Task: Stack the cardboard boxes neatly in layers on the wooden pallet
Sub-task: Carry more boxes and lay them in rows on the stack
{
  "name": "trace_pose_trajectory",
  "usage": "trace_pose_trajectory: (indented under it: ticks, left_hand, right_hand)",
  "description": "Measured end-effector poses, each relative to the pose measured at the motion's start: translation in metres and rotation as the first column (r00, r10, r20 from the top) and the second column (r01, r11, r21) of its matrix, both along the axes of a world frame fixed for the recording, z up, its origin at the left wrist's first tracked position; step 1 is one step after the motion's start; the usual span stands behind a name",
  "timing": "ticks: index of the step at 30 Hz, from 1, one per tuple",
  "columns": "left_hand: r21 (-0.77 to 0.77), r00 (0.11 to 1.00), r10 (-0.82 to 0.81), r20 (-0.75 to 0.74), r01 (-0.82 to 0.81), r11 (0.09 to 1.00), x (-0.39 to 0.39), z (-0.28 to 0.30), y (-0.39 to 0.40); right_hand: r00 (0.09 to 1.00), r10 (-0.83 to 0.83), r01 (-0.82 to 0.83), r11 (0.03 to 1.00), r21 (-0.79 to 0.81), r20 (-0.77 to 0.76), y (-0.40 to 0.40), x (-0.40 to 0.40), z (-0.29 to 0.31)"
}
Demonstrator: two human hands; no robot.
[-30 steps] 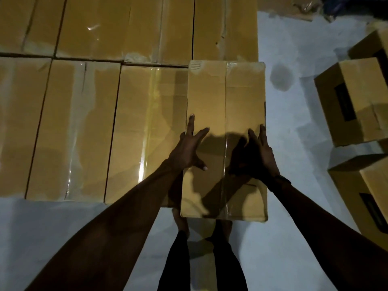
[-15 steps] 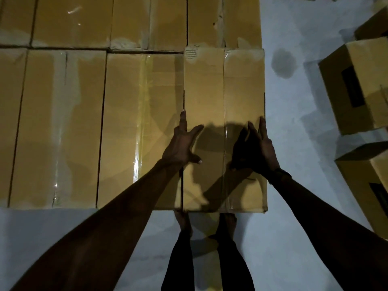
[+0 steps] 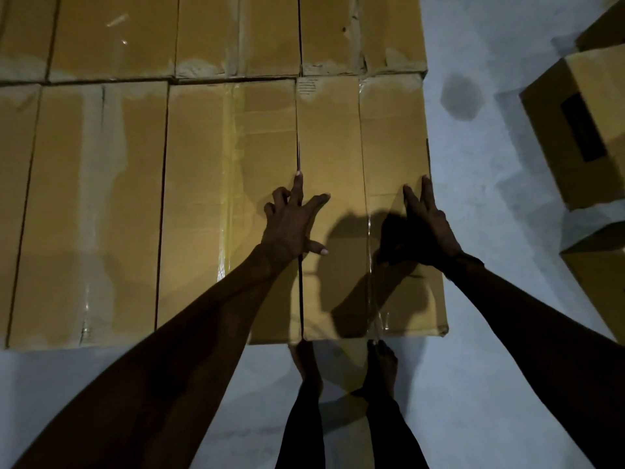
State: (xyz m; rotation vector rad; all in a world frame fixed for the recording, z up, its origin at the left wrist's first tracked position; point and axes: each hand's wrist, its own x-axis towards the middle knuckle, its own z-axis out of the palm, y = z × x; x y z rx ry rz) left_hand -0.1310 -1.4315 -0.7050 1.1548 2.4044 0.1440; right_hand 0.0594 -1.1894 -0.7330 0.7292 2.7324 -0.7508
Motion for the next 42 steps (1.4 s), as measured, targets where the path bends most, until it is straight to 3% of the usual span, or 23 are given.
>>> trace_pose_trajectory:
  ticks: [6, 14, 17, 23, 31, 42]
  left_hand:
    - [-0.051, 0.999, -0.022, -0.031, 0.02, 0.998, 0.004, -0.003, -0.001]
    - [0.119, 0.984, 0.126, 0.129, -0.142, 0.983, 0.071, -0.006, -0.066]
    - [0.138, 0.973, 0.143, 0.183, -0.17, 0.976, 0.103, -0.013, -0.107]
    - [0.183, 0.972, -0.012, 0.233, -0.032, 0.983, 0.146, -0.017, -0.173]
    - [0.106, 0.995, 0.073, 0.064, -0.08, 0.991, 0.158, -0.02, -0.151]
    - [0.093, 0.999, 0.013, 0.038, -0.017, 0.996, 0.158, -0.014, -0.151]
  right_hand:
    - [0.98, 0.04, -0.066, 0.99, 0.125, 0.196, -0.008, -0.006, 0.011]
    - [0.965, 0.007, -0.016, 0.999, 0.03, 0.26, -0.057, 0.053, 0.023]
    - [0.969, 0.023, -0.028, 0.999, 0.018, 0.244, -0.078, 0.09, 0.021]
    - [0.982, 0.102, -0.108, 0.994, 0.032, 0.157, -0.11, 0.147, 0.028]
    - [0.992, 0.119, -0.123, 0.985, 0.119, 0.032, -0.124, 0.153, 0.023]
    - [0.989, 0.148, -0.15, 0.984, 0.095, 0.024, -0.118, 0.157, 0.027]
